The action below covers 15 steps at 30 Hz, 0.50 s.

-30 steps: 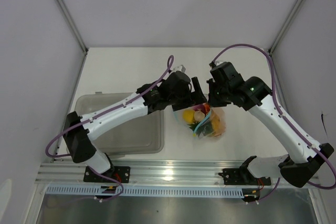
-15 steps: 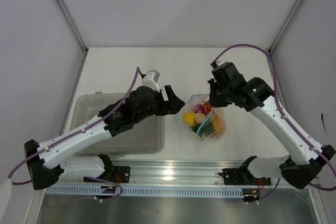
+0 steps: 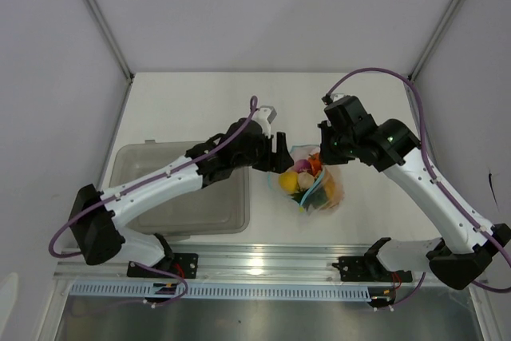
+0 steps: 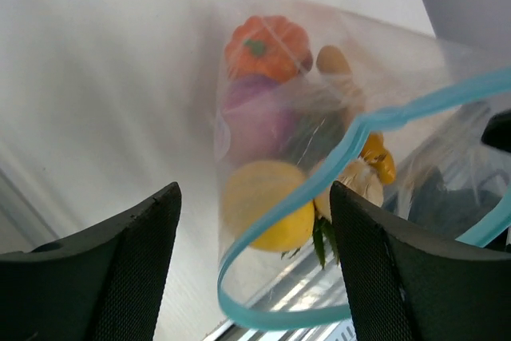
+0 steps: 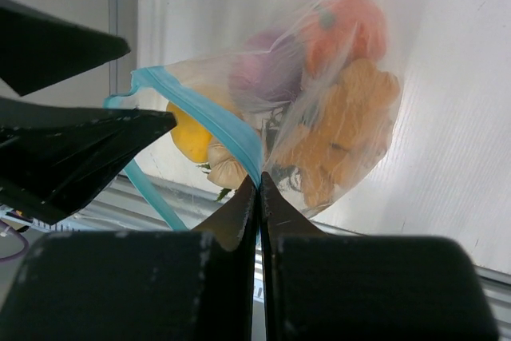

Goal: Place the food in the zip-top bag and seal the zipper
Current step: Place the fake vegetable in the zipper food storage bag, then adjust the zipper food storage bag at the center of the board.

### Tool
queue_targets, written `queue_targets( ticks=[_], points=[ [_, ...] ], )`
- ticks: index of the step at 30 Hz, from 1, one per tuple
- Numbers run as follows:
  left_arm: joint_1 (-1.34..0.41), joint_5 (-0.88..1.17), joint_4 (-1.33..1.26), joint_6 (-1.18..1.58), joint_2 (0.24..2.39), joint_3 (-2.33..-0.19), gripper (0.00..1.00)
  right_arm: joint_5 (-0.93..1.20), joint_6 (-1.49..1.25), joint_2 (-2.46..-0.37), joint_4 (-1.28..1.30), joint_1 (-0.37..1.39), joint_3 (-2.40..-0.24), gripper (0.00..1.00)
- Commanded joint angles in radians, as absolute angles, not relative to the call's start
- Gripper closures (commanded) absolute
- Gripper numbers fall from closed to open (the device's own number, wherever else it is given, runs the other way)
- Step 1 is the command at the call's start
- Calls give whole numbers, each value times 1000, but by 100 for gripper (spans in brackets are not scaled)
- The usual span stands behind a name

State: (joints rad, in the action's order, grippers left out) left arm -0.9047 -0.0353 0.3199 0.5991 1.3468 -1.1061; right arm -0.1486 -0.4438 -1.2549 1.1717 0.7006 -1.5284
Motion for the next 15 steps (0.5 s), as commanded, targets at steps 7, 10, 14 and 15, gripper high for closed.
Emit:
queue_targets(
  ticks=[7,10,14,15],
  points=[
    [-862,273,250,589,1448,-1224,55,-150,-433,-1235,1186,693,-1545,100],
    [-847,380,144,643,1439,-1165,72,-141,-428,-1241,1177,693,-1540,100],
    [-818,488,91,730,1402,-1098,99,-129,-414,-1256,1161,690,-1543,100],
    [-816,488,91,736,1387,-1089,99,-129,-410,-1262,1160,689,-1545,100]
  ],
)
